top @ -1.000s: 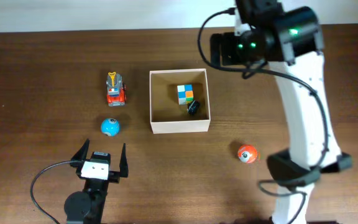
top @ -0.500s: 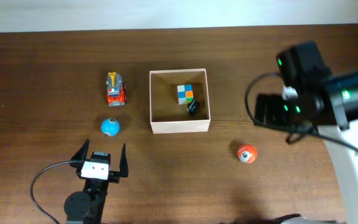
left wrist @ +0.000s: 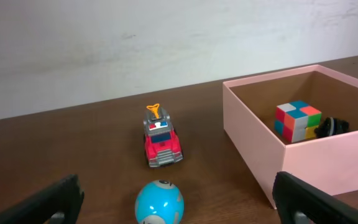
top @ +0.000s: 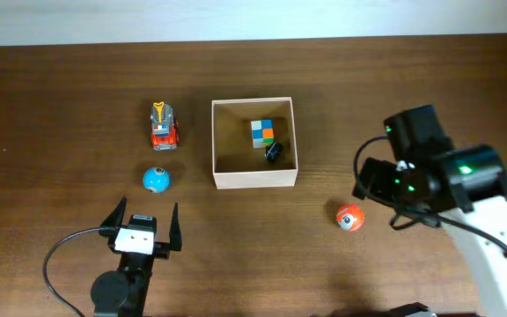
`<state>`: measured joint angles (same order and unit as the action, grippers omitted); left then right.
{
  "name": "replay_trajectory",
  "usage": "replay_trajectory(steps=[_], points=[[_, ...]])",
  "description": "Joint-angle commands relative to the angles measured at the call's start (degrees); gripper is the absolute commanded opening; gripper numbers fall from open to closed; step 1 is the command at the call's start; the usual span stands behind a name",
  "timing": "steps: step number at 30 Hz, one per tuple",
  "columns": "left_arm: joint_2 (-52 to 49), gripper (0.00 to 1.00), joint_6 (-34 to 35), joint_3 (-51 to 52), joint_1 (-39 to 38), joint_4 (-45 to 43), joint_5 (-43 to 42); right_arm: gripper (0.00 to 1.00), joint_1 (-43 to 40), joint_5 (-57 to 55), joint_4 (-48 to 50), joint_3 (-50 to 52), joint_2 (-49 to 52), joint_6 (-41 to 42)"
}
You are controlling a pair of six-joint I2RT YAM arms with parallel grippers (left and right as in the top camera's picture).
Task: Pack container
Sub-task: 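Move the right gripper back over the orange ball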
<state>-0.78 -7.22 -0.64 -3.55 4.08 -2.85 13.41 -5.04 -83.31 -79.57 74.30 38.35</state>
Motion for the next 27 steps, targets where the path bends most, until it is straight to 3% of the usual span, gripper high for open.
replay_trajectory(steps=[1, 10, 17, 27], points=[[0.4, 0.99, 0.7, 0.1, 0.3, 0.3, -0.8, 0.99, -0.3, 2.4, 4.2, 5.1, 2.7, 1.6], [0.4, 0.99, 0.7, 0.1, 0.3, 0.3, -0.8, 0.99, -0.3, 3.1, 13.3, 7.7, 12.4, 1.6], [0.4, 0.99, 0.7, 0.1, 0.3, 0.3, -0.8, 0.99, -0.3, 3.0, 11.3, 8.0, 17.9, 1.6], [0.4, 0.99, 0.7, 0.1, 0.3, 0.3, -0.8, 0.99, -0.3, 6.2, 15.3, 17.6, 18.6, 3.0]])
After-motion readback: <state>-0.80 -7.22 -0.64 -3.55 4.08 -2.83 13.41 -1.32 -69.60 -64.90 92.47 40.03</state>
